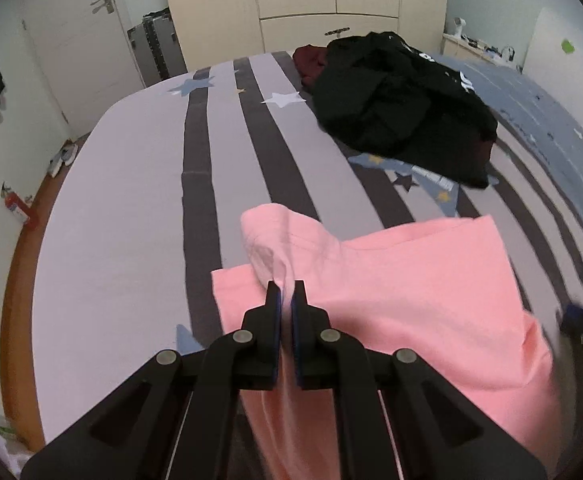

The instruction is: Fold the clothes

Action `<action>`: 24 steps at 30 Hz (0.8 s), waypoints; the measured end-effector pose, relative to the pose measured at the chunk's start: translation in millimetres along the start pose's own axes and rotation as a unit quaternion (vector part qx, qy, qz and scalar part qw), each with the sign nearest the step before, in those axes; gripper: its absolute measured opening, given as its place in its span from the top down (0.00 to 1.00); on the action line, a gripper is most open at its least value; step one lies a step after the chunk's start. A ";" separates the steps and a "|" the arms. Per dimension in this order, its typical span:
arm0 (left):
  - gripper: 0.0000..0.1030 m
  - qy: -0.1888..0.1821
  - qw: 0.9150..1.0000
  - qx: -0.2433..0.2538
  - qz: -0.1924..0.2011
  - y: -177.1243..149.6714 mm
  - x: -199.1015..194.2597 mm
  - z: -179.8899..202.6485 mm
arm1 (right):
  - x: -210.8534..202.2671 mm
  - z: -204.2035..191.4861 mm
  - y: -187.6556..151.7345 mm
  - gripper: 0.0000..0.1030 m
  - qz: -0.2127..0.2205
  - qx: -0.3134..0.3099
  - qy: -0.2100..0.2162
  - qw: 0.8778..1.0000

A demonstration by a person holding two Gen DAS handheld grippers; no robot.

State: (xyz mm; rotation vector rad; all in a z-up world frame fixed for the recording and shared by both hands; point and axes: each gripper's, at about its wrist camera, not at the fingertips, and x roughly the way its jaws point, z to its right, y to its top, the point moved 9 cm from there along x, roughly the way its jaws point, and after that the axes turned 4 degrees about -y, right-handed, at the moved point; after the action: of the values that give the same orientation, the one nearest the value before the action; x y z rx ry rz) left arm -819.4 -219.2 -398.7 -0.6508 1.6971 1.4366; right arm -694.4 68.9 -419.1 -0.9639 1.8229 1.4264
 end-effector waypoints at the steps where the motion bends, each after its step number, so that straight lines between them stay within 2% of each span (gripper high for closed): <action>1: 0.97 0.005 1.000 0.003 -0.003 -1.4 2.2 -2.9 | 7.3 -5.7 5.8 0.65 -0.003 -0.002 0.003 1.000; 6: 0.97 0.020 1.000 -0.022 -0.006 -11.4 -0.7 -23.1 | 42.8 -28.6 33.2 0.65 -0.024 0.000 0.021 0.999; 11: 0.97 0.027 0.998 -0.035 -0.033 -33.3 1.8 -35.3 | 67.7 -46.8 43.0 0.65 -0.045 -0.019 0.032 0.998; 16: 0.97 0.033 0.995 -0.059 -0.069 -72.3 9.6 -53.0 | 82.2 -63.3 50.9 0.65 -0.047 -0.039 0.042 0.997; 18: 0.97 0.024 0.994 -0.078 -0.076 -86.3 12.4 -59.1 | 85.6 -71.0 53.7 0.65 -0.045 -0.052 0.041 0.997; 24: 0.97 0.029 0.993 -0.089 -0.071 -103.1 1.8 -64.2 | 85.4 -97.0 56.6 0.65 -0.030 -0.096 0.046 0.994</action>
State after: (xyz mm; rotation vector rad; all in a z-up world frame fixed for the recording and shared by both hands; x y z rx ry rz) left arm -753.5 -304.2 -455.5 -0.9016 1.5437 1.4899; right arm -791.5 -31.5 -438.8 -1.1889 1.7287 1.5631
